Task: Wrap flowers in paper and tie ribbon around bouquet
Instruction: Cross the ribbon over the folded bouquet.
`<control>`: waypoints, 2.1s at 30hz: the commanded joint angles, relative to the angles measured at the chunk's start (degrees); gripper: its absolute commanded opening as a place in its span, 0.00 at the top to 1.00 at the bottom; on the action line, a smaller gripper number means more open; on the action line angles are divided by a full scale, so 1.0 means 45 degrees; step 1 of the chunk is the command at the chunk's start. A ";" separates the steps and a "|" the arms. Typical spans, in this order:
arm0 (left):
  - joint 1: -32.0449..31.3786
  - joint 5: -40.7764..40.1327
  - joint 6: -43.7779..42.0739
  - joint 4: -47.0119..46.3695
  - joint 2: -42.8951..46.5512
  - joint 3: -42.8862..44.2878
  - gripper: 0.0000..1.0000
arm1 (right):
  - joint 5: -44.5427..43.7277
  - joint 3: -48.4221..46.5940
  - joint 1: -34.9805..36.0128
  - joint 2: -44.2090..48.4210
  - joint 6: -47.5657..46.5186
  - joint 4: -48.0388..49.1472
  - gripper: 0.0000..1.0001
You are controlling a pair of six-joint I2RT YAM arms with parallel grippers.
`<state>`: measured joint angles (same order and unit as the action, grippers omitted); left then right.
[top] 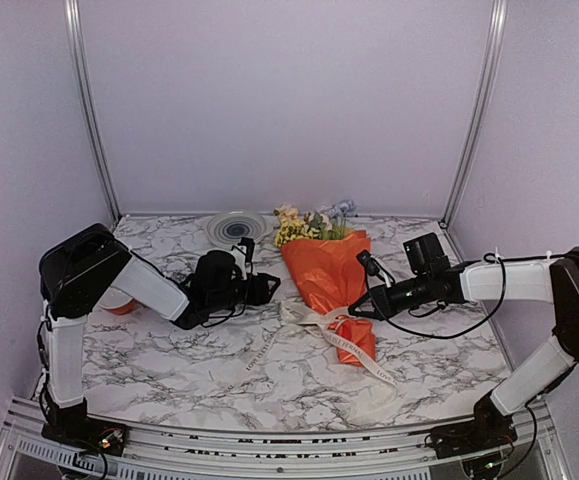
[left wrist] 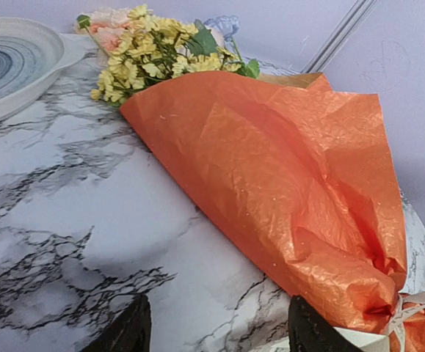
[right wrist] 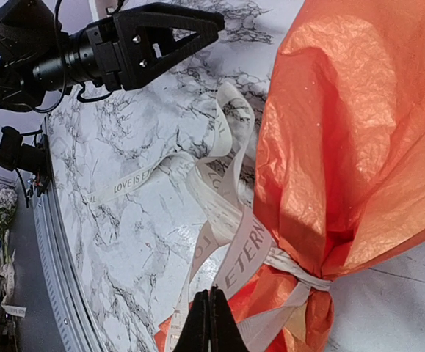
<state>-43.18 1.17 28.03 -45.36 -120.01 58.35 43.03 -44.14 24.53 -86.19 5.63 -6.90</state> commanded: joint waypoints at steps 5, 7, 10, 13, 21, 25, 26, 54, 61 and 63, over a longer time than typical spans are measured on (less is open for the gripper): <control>-0.2166 0.5142 -0.9588 -0.1423 0.2531 -0.1523 0.46 | 0.0184 -0.0159 0.0114 -0.0115 -0.0014 0.0282 1.00; -0.2685 0.5840 -1.1729 0.0722 0.2469 -0.0960 0.44 | 0.0198 -0.0197 0.0114 -0.0147 -0.0004 0.0282 1.00; -0.3011 0.5495 -1.3689 0.3823 0.1835 0.0338 0.43 | 0.0243 -0.0172 0.0119 -0.0159 -0.0011 0.0340 1.00; -0.3287 0.5068 -1.5163 0.5091 0.1247 0.1070 0.41 | 0.0263 -0.0201 0.0114 -0.0216 -0.0040 0.0323 1.00; -0.3912 0.1923 -1.5978 0.5224 -0.0309 0.2513 0.61 | 0.0336 -0.0231 0.0114 -0.0270 -0.0017 0.0409 1.00; -0.4065 0.1538 -1.5783 0.5208 -0.0493 0.2748 0.72 | 0.0311 -0.0210 0.0114 -0.0260 -0.0064 0.0349 1.00; -0.4075 0.1481 -1.5746 0.5216 -0.0526 0.2878 0.77 | 0.0335 -0.0198 0.0114 -0.0265 -0.0043 0.0347 1.00; -0.4045 -0.1549 -1.2386 0.6913 -0.2143 0.5952 1.00 | -0.0339 -0.0465 -0.0094 0.0155 0.0162 -0.0338 0.66; -0.4038 -0.1238 -1.2191 0.7020 -0.2241 0.6006 1.00 | -0.1652 -0.2471 -0.0459 -0.0171 -0.0872 -0.1837 0.52; -0.4047 -0.1228 -1.2201 0.7048 -0.2238 0.6019 1.00 | -0.2036 -0.3020 -0.0621 -0.0472 -0.1086 -0.2171 0.51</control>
<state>-61.39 -4.16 -27.35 -16.19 -128.68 84.38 37.74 -51.57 22.76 -87.09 4.23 -13.04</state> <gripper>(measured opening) 0.004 0.485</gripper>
